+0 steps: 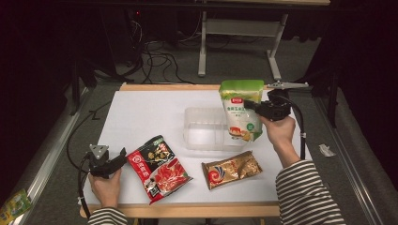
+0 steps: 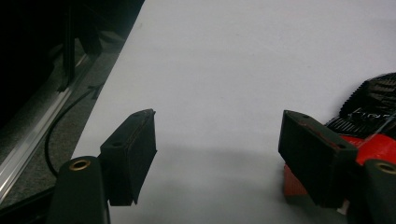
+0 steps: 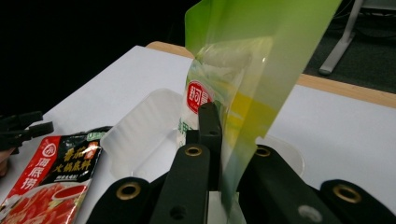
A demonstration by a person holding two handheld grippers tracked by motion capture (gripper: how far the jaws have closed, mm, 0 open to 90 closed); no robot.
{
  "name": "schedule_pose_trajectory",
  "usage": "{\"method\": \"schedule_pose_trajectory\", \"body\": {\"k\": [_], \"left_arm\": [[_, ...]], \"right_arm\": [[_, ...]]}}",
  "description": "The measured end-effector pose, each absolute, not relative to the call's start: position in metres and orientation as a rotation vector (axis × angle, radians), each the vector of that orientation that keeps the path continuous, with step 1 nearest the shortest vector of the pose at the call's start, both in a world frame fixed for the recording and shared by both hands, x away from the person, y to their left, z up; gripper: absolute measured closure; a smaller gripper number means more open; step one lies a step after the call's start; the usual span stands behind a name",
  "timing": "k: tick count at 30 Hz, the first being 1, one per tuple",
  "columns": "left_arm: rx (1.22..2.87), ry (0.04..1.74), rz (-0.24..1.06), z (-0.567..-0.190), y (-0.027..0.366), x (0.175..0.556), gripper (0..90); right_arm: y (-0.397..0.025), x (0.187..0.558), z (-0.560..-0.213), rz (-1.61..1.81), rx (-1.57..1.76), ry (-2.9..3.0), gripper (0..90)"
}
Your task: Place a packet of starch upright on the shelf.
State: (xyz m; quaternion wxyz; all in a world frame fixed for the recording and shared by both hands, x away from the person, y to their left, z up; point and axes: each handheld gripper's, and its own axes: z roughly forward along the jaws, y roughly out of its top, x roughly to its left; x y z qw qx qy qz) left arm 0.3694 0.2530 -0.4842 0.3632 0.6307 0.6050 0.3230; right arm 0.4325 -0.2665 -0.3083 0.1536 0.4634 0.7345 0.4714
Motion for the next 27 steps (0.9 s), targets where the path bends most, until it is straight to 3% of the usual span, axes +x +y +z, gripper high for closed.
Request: {"method": "schedule_pose_trajectory", "body": {"k": [27], "left_arm": [[1.617,1.552,0.831,-0.484,0.253,0.369,28.3]], "right_arm": [[-0.237,0.462,-0.331,1.273,1.411,1.893,90.0]]}}
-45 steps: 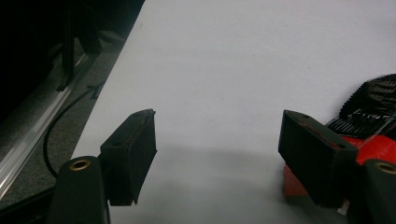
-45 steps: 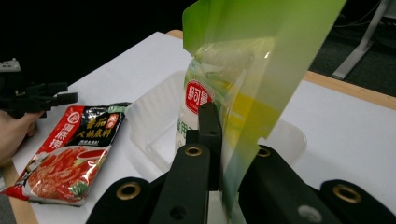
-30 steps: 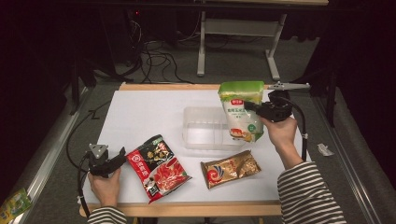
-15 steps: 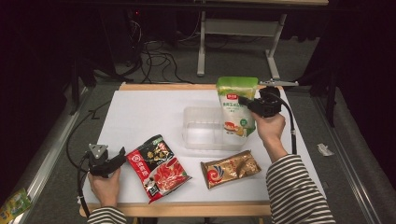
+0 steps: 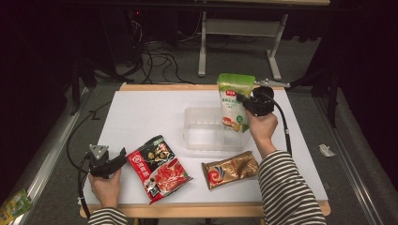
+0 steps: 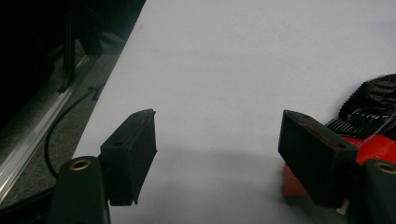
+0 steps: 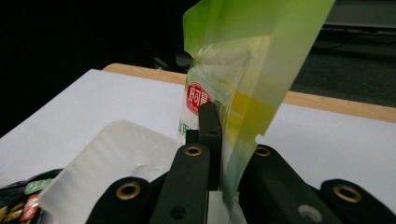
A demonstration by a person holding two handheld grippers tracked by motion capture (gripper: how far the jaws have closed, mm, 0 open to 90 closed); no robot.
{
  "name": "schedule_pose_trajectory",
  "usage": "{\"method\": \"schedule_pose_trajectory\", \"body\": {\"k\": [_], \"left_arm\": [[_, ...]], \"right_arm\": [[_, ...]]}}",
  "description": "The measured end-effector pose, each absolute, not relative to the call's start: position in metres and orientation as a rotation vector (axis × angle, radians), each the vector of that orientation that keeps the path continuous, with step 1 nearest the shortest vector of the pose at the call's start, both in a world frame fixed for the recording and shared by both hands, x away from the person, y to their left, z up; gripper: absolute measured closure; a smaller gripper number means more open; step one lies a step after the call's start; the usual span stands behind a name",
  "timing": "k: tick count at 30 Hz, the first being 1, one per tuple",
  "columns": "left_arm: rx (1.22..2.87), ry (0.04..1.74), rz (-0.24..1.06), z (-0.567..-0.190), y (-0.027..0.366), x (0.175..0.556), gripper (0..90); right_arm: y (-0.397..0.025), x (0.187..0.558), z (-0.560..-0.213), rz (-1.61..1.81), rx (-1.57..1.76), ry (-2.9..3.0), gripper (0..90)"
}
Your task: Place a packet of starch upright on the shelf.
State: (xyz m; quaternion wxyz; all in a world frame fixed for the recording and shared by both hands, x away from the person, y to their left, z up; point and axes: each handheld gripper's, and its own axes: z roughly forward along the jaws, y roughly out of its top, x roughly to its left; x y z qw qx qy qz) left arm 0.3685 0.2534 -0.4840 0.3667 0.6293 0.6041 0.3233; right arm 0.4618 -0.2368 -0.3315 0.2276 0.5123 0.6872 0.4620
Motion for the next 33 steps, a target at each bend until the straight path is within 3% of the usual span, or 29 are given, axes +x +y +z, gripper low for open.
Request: {"method": "schedule_pose_trajectory", "body": {"k": [12,23,33], "left_arm": [[1.616,1.552,0.831,-0.484,0.253,0.369,28.4],[1.626,1.552,0.835,-0.484,0.253,0.368,28.3],[1.635,1.554,0.843,-0.484,0.252,0.369,28.4]], "right_arm": [[-0.232,0.459,-0.355,1.206,1.407,1.879,89.9],[-0.231,0.448,-0.358,1.131,1.345,2.062,83.7],[-0.242,0.432,-0.364,1.1,1.308,2.124,90.0]]}}
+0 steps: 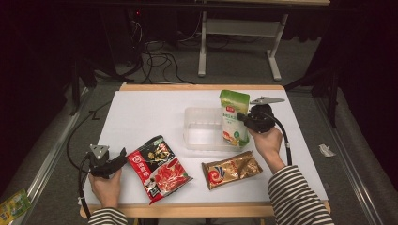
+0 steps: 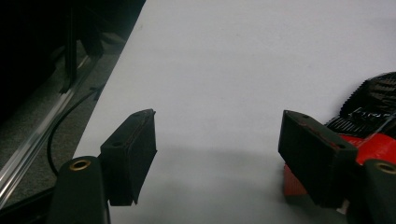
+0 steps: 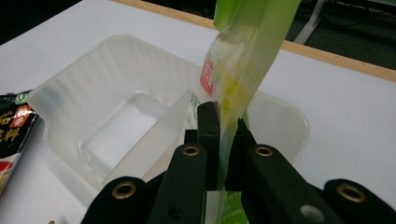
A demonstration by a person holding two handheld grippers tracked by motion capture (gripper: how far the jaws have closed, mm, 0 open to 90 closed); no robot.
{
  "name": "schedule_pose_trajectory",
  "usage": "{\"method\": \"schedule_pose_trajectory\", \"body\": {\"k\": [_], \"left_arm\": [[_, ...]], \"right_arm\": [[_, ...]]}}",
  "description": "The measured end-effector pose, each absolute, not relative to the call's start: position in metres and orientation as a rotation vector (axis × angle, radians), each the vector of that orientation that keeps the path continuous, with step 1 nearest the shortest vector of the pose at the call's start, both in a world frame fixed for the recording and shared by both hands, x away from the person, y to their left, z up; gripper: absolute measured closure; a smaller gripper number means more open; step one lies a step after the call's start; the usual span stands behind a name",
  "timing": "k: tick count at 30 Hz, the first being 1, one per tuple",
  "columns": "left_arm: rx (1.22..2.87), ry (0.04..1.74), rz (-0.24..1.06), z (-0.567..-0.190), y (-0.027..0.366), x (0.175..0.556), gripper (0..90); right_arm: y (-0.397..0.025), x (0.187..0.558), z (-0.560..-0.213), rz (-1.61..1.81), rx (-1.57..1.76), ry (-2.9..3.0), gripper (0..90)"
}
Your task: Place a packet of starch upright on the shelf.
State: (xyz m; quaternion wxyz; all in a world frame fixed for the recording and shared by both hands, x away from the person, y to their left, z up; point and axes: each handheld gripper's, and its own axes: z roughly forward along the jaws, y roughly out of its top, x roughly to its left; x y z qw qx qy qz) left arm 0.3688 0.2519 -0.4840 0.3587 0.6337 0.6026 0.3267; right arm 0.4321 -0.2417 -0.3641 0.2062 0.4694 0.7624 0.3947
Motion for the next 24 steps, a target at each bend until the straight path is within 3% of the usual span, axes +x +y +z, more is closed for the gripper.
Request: {"method": "schedule_pose_trajectory", "body": {"k": [9,16,24], "left_arm": [[1.636,1.555,0.844,-0.484,0.252,0.369,28.4],[1.643,1.556,0.845,-0.484,0.251,0.369,28.4],[1.645,1.556,0.844,-0.484,0.251,0.369,28.4]], "right_arm": [[-0.244,0.426,-0.375,1.096,1.29,2.135,89.8],[-0.253,0.419,-0.374,1.124,1.293,2.15,78.7],[-0.257,0.405,-0.373,1.04,1.273,2.249,78.7]]}}
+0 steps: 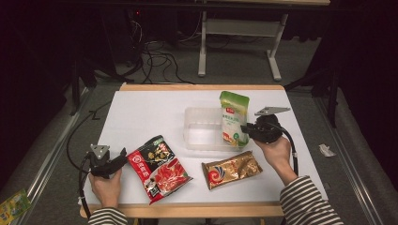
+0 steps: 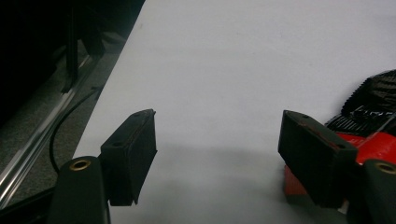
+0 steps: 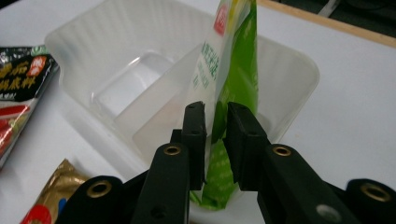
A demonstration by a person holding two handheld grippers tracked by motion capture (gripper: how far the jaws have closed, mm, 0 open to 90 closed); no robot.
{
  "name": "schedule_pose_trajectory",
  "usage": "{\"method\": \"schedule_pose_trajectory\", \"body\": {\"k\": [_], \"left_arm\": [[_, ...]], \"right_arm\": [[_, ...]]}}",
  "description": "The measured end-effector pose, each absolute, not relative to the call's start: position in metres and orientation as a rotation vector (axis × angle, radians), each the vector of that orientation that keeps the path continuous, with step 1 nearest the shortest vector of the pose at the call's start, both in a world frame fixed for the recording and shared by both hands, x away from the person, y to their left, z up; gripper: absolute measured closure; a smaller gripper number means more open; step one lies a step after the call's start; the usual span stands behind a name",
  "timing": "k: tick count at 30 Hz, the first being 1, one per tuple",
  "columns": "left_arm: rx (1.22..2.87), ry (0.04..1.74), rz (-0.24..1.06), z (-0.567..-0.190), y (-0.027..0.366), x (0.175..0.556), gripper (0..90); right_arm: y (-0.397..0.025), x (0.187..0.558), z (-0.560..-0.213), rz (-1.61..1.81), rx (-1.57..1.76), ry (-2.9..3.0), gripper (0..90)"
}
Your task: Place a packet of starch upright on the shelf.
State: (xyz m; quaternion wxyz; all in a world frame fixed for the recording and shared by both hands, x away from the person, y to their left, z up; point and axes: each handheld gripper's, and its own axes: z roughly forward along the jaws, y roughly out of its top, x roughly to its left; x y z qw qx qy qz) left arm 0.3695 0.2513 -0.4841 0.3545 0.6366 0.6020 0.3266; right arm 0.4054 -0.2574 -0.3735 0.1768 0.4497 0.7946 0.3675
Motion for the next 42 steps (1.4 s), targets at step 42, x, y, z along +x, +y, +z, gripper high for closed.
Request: {"method": "schedule_pose_trajectory", "body": {"k": [42], "left_arm": [[1.63,1.556,0.844,-0.484,0.252,0.369,28.4]], "right_arm": [[-0.237,0.413,-0.416,0.821,1.266,2.291,87.0]]}}
